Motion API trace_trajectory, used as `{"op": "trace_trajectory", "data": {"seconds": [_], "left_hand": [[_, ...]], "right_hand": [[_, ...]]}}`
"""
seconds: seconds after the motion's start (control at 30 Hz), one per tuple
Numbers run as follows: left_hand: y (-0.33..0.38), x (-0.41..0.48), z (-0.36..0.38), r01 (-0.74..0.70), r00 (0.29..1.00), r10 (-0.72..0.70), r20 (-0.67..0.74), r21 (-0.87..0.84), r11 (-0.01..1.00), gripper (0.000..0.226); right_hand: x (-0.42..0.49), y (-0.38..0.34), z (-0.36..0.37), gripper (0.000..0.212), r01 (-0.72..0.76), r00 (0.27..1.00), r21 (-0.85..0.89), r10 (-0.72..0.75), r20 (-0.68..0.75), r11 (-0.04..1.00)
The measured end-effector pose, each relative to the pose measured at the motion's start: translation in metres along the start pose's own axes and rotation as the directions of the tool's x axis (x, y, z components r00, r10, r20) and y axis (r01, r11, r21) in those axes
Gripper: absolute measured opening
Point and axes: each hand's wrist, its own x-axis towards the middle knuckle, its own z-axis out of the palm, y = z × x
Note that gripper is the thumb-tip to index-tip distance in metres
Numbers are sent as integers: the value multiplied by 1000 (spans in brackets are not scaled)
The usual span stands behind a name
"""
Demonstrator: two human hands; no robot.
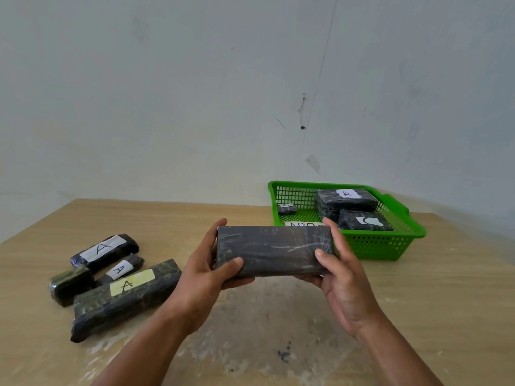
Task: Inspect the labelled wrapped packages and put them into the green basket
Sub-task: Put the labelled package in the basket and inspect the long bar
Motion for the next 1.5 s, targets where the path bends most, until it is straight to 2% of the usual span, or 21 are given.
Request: {"op": "trace_trajectory", "data": {"seconds": [0.13, 0.27, 0.53, 0.8, 0.93, 1.1, 1.17, 1.27, 1.37, 1.5], "left_hand": [[-1, 0, 0, -21, 1000, 21, 7, -9, 1000, 79], [-1, -1, 0, -10, 999, 11, 30, -48, 999, 76], [1, -3, 4, -25, 999, 23, 26, 68, 997, 63], [7, -10, 10, -81, 997, 80, 16, 272, 959, 61], [4, -10, 15, -71, 982, 143, -125, 458, 886, 75], [4, -9, 18, -69, 980, 146, -138, 451, 890, 73], [5, -10, 17, -71, 984, 129, -122, 399, 914, 63], [8, -11, 17, -47, 991, 75, -108, 237, 970, 31], [8, -9, 16, -42, 986, 81, -143, 255, 966, 11], [3, -8, 20, -53, 985, 103, -141, 318, 947, 5]], "right_hand": [[-1, 1, 0, 67, 10, 1000, -26, -11, -11, 1000], [-7, 0, 1, 82, 74, 997, -252, -81, -16, 965], [-8, 2, 1, 80, 145, 984, -408, -176, -38, 901], [-12, 7, 9, 99, 183, 958, -598, -279, -71, 781], [-14, 12, 13, 95, 175, 962, -613, -265, -58, 770], [-12, 12, 14, 69, 158, 953, -581, -277, -122, 798], [-12, 11, 16, 67, 142, 952, -583, -271, -140, 800], [-12, 12, 17, 67, 122, 958, -570, -247, -147, 813], [-14, 12, 19, 65, 127, 955, -575, -256, -148, 808], [-16, 9, 23, 59, 88, 936, -582, -268, -231, 808]]}}
